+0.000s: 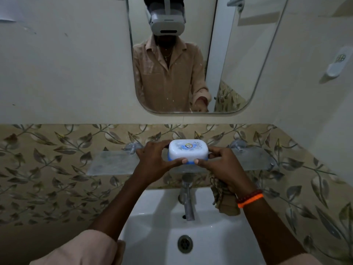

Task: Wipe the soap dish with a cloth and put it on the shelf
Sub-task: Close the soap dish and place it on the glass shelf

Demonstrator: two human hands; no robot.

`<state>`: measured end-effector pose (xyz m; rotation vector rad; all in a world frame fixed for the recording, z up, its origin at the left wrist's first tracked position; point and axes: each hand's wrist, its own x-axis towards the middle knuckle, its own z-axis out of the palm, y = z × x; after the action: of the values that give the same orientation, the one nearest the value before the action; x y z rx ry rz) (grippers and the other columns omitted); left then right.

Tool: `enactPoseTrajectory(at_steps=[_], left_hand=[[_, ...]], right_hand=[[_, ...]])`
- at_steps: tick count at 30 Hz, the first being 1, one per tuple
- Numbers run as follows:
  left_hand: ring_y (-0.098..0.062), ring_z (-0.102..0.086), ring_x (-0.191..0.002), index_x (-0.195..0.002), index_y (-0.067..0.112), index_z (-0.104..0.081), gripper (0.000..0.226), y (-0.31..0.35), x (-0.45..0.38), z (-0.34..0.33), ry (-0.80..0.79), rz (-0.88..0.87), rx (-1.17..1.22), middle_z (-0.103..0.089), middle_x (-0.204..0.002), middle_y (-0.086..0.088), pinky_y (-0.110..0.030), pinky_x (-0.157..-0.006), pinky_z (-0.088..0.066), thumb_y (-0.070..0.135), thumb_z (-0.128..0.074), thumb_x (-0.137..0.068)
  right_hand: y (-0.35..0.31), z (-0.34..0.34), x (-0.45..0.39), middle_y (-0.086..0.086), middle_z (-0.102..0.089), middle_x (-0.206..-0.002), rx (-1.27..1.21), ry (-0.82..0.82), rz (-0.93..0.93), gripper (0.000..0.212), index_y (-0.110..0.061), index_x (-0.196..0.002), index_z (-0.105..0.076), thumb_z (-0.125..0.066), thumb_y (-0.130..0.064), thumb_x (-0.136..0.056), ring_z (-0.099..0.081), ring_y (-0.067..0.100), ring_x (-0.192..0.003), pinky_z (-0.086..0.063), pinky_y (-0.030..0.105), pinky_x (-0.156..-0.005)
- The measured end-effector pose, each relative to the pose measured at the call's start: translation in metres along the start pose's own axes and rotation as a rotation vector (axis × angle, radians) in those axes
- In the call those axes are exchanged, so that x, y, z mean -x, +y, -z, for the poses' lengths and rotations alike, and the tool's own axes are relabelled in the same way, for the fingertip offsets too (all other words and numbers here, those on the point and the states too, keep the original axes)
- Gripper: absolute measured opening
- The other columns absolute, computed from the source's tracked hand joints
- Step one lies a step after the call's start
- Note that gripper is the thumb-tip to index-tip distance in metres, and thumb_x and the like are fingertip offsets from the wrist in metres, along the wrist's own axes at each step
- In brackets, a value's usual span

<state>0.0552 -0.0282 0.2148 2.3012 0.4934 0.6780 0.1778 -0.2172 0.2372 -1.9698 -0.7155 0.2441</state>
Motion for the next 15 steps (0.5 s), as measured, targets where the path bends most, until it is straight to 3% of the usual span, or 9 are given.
enactPoseTrajectory(at_steps=[2, 4, 11, 13, 15], left_hand=[[-0.017, -0.058, -0.12, -0.128, 0.045, -0.059, 0.087, -0.004, -0.005, -0.001, -0.018, 0.007, -0.033, -0.07, -0.123, 0.015, -0.055, -0.099, -0.048, 0.094, -0.06, -0.056], [-0.02, -0.055, -0.122, -0.129, 0.042, -0.06, 0.094, -0.006, -0.008, -0.001, -0.02, 0.009, -0.078, -0.07, -0.125, 0.012, -0.056, -0.1, -0.045, 0.098, -0.053, -0.053], [-0.025, -0.05, -0.125, -0.131, 0.037, -0.061, 0.093, -0.008, -0.01, -0.003, -0.052, 0.015, -0.156, -0.07, -0.126, 0.004, -0.053, -0.103, -0.043, 0.093, -0.054, -0.058], [-0.024, -0.05, -0.125, -0.132, 0.035, -0.061, 0.09, -0.009, -0.011, -0.005, -0.074, 0.019, -0.157, -0.07, -0.126, 0.004, -0.051, -0.103, -0.044, 0.089, -0.056, -0.061], [-0.023, -0.052, -0.125, -0.133, 0.035, -0.061, 0.09, -0.011, -0.013, -0.006, -0.099, 0.026, -0.16, -0.07, -0.127, 0.005, -0.051, -0.102, -0.046, 0.09, -0.056, -0.063]], right_hand=[[0.0, -0.004, -0.006, -0.009, -0.067, -0.07, 0.041, -0.022, -0.009, 0.052, -0.025, -0.119, -0.071, -0.087, -0.034, -0.07, -0.063, 0.005, -0.065, -0.05, 0.021, -0.055], [0.001, -0.006, -0.011, -0.015, -0.05, -0.055, 0.099, -0.018, 0.012, 0.052, -0.024, -0.122, -0.07, -0.085, -0.032, -0.073, -0.046, 0.0, -0.051, -0.035, 0.015, -0.048], [0.007, -0.015, -0.016, -0.019, -0.034, -0.057, 0.236, 0.04, 0.033, 0.062, -0.021, -0.131, -0.062, -0.085, -0.032, -0.074, -0.038, -0.004, -0.054, -0.028, 0.01, -0.049], [0.01, -0.018, -0.017, -0.012, -0.057, -0.068, 0.275, 0.053, 0.021, 0.067, -0.021, -0.133, -0.061, -0.085, -0.037, -0.073, -0.058, 0.005, -0.072, -0.042, 0.015, -0.057], [0.015, -0.022, -0.018, 0.005, -0.071, -0.109, 0.308, 0.062, -0.003, 0.072, -0.022, -0.134, -0.059, -0.085, -0.043, -0.07, -0.062, 0.02, -0.109, -0.055, 0.032, -0.082]])
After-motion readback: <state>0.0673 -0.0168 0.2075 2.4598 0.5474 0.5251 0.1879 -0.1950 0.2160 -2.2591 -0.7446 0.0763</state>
